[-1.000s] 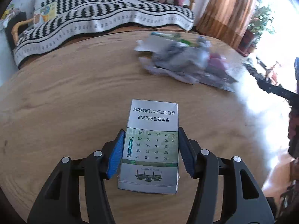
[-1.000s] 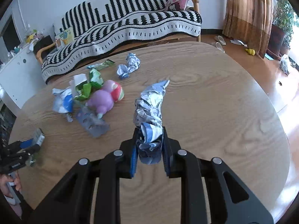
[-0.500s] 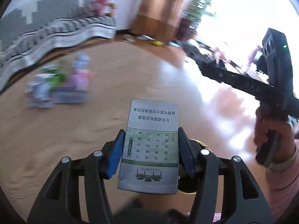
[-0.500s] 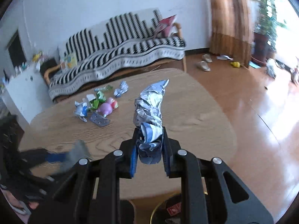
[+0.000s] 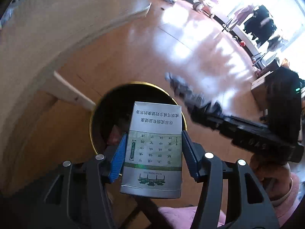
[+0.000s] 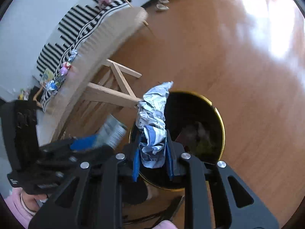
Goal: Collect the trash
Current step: 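Carry the box and foil over the black bin and open both grippers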
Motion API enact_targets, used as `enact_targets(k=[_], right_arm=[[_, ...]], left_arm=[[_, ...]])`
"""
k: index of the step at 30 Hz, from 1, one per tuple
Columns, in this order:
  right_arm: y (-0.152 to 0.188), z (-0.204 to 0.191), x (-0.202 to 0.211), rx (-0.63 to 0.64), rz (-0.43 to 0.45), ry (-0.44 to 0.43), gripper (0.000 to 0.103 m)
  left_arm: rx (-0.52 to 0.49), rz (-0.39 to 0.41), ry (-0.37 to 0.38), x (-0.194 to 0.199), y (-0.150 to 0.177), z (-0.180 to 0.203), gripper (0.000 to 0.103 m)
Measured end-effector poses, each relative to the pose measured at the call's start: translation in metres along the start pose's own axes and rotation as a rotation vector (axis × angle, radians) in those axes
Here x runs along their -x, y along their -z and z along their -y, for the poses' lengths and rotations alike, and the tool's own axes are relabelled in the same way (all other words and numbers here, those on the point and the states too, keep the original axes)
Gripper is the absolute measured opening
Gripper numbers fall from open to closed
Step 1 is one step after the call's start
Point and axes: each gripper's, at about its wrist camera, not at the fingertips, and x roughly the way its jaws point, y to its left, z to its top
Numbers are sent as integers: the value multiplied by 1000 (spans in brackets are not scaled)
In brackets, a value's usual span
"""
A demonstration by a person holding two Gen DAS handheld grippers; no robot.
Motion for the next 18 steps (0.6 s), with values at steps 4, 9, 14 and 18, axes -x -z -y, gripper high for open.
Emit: enact_targets(k=[4,9,14,18], right_arm=[[-2,4,-3,-5,-7,-4,22],[-9,1,-10,-2,-12,-12,22],[-9,3,-10,-19,-10,-14,22],[-12,10,-9,-92,-14,-45,35]], left_arm=[[48,-23,6,-5,1,-12,55],[57,-22,17,-9,-4,-7,55],[45,-24,33,-8,-6,-7,55],[29,-57,57,-17,-4,-7,78]])
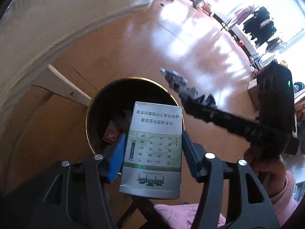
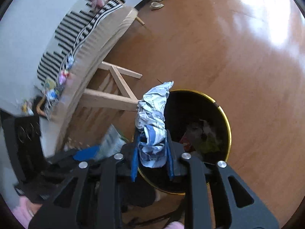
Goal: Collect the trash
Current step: 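Carry the box and foil over the black bin and open both grippers, then move both grippers back to the table toward the remaining trash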
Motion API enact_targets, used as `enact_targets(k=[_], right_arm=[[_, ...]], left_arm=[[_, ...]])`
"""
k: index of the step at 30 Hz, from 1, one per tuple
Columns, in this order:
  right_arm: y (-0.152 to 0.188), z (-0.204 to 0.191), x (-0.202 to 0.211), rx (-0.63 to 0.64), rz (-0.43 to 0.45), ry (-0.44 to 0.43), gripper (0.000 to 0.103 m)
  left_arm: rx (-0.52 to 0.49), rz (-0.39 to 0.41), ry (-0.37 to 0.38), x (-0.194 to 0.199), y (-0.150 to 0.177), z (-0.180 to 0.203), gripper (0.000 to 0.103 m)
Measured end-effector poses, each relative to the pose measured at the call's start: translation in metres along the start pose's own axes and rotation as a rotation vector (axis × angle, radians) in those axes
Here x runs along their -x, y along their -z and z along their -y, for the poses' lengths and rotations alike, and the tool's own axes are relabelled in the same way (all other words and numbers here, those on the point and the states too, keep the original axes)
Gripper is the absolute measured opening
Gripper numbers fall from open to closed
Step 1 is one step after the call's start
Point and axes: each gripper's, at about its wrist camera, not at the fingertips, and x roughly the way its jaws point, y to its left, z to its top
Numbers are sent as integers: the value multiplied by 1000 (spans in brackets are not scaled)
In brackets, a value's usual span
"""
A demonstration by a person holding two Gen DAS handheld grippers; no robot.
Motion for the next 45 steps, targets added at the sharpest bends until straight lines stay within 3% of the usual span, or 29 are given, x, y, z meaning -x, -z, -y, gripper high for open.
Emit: enact_targets(k=[1,2,6,8,10,11,13,16,20,24,27,30,38,45], right_arm=[[-2,4,0,-36,-12,-1,45],[-3,6,0,-60,-14,-3,64],[-7,11,9,-90,20,26,83],[-8,12,17,-97,63,89,84],[-10,8,22,-82,111,213,92],[-11,2,26,-58,158,337,96],[-13,-12,33,15,263,453,96],[-17,-29,37,62,342,503,96],[-29,-69,33,130,448,538,96],[-49,-139,12,298,481,443,96],[-67,-201,-22,453,384,284,96],[-79,-259,-62,564,323,210,96],[-96,-351,-162,759,155,191,96],[-90,-399,-226,909,87,179,92]], left_arm=[[-3,-10,-15,-3,1,1,91],[-11,-5,-30,-4,2,2,97],[-46,16,-25,1,5,6,97],[-42,34,-13,9,4,5,97],[-42,47,16,24,-1,3,97],[-44,74,7,36,-4,1,97],[-45,180,-35,76,-11,-7,97],[-3,337,-132,136,-13,-41,97],[177,457,-332,197,3,-120,97],[343,480,-498,236,25,-198,97],[439,489,-526,253,39,-248,97],[492,495,-538,262,35,-278,97],[440,487,-576,249,-31,-319,97],[404,437,-640,231,-62,-337,97]])
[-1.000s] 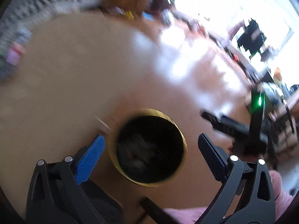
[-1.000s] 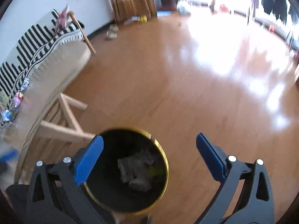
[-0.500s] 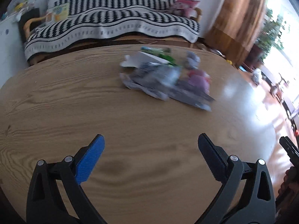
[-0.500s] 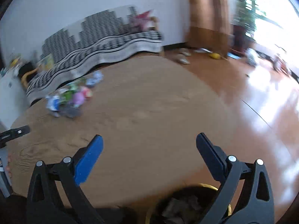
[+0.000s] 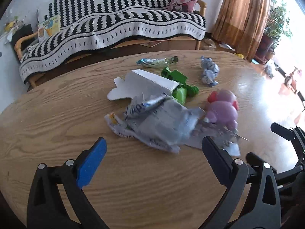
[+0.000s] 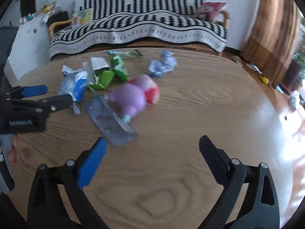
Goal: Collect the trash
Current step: 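Move both grippers back to the table toward the remaining trash, then grasp the grey wrapper with the left gripper while the right grasps the silver blister pack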
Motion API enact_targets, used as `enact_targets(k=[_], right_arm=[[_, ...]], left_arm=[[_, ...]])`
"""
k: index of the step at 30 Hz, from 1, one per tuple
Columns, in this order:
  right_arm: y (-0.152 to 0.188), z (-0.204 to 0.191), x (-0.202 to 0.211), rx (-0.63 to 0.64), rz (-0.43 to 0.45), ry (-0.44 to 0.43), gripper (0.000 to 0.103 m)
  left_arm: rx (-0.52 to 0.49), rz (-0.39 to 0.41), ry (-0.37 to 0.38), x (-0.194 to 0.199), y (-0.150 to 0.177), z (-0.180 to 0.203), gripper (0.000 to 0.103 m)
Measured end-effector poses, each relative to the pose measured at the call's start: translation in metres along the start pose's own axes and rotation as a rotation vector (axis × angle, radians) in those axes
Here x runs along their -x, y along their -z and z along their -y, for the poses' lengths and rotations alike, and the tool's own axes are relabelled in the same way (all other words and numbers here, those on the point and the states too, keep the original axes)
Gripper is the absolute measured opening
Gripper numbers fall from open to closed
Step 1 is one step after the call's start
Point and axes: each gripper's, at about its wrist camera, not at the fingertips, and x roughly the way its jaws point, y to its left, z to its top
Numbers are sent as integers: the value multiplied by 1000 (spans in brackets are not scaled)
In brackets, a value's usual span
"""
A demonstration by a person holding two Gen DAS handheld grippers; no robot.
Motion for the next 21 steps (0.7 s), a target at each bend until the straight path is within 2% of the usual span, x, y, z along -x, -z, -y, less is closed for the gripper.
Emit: enact_targets(k=[2,4,5,6,7,8,9,13,16,18,20,21], right_arm=[[-7,-8,-10,22,1,-29,90],[-11,-14,-20,32,-5,-37,82],[-14,-16,-26,27,-13,-43,70],[-14,-15,-28,21,-23,-56,56],[-13,-16,-36,4,-43,-95,50],[-12,-14,-36,-19,-28,-127,37],[-12,-16,-37,-27,-30,-122,28],[-5,-25,-32,-39,-29,-159,28],[4,-33,-21,-56,-17,-179,28],[6,-35,-12,-77,5,-184,28],[8,-34,-2,-116,29,-192,11],[11,-32,3,-156,44,-191,11]], left_arm=[[-26,15,-12,-4,-6,4,97],[-51,33,-9,-8,-11,6,97],[-59,42,-2,-9,-12,6,95],[-66,50,4,-9,-12,5,82],[-70,46,13,-10,-11,3,66],[-70,35,35,-11,-10,2,61],[-67,30,49,-10,-8,0,51],[-20,42,79,2,-5,-13,36],[35,47,128,15,-2,-25,33],[39,50,139,21,2,-27,33],[48,52,150,29,8,-31,32],[52,51,155,31,11,-32,32]])
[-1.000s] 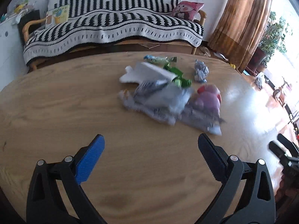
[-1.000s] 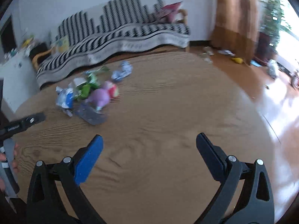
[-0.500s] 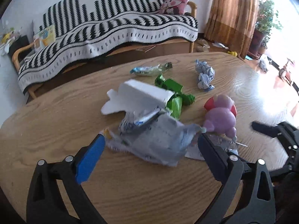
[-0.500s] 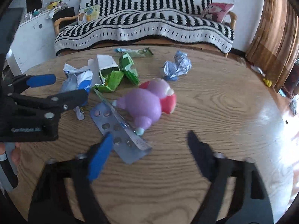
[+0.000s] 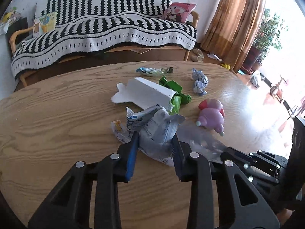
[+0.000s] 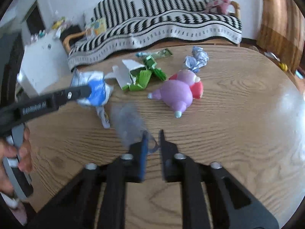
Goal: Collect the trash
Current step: 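Grasp the grey wrapper with the left gripper while the right grasps the silver blister pack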
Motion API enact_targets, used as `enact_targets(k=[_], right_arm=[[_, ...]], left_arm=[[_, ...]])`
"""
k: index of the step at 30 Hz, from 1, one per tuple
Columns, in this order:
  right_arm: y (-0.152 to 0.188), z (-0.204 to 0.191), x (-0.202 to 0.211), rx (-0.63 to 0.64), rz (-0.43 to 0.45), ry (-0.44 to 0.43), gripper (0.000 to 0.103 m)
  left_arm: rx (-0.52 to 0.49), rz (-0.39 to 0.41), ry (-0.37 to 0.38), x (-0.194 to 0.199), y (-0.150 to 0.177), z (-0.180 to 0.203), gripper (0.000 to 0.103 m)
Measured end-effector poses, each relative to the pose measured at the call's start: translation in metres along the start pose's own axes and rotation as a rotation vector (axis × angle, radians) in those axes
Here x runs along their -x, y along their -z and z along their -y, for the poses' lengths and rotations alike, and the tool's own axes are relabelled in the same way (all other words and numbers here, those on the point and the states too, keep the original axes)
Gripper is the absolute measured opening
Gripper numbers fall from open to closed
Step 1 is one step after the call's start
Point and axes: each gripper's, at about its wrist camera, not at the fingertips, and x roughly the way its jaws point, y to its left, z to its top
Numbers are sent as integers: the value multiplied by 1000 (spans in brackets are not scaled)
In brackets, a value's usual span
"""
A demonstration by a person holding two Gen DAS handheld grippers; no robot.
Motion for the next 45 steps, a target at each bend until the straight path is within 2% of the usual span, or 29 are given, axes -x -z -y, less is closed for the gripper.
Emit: enact_targets(k=[2,5,11,14,16,17,18,20,22,24,25,26,27,29,30,38,45], right_arm=[[3,1,5,-40,18,-9,10],[1,-5,8,-33,33,3,9],[1,-16,-6,2,-15,-2,9],[-1,-15,-3,-31,5,-34,9],[-3,-17,2,-29,37,-32,23],[-4,-21,5,-12,59,-24,60],[-5,-24,6,1,75,-16,91],[-6,-34,8,41,97,-9,89],[-7,-38,1,66,81,34,81],[-10,-37,-16,52,15,32,60],[-11,-36,-22,40,-5,32,57],[-13,-36,-30,35,-27,39,47],[-15,-36,-37,36,-46,45,25],[-15,-34,-42,15,-57,42,9],[-15,-33,-41,6,-54,38,5],[-13,-32,-23,-1,17,43,5],[-13,-23,-13,-48,43,-6,5]], left_arm=[[7,5,2,8,5,-3,32],[24,9,16,17,9,-10,30],[42,22,6,31,12,-28,30],[60,27,1,35,12,-37,30],[71,36,-1,40,12,-45,30],[75,41,-1,42,12,-47,30],[77,49,2,46,11,-50,30],[71,62,2,52,12,-49,30],[63,71,0,57,13,-50,30],[63,68,3,59,14,-52,30],[64,64,2,58,15,-53,30],[64,58,0,58,16,-54,30],[64,54,-1,57,17,-55,30],[68,48,0,57,18,-58,30],[69,50,-1,58,19,-59,29],[76,79,-7,70,19,-61,26],[77,72,-4,69,20,-62,26]])
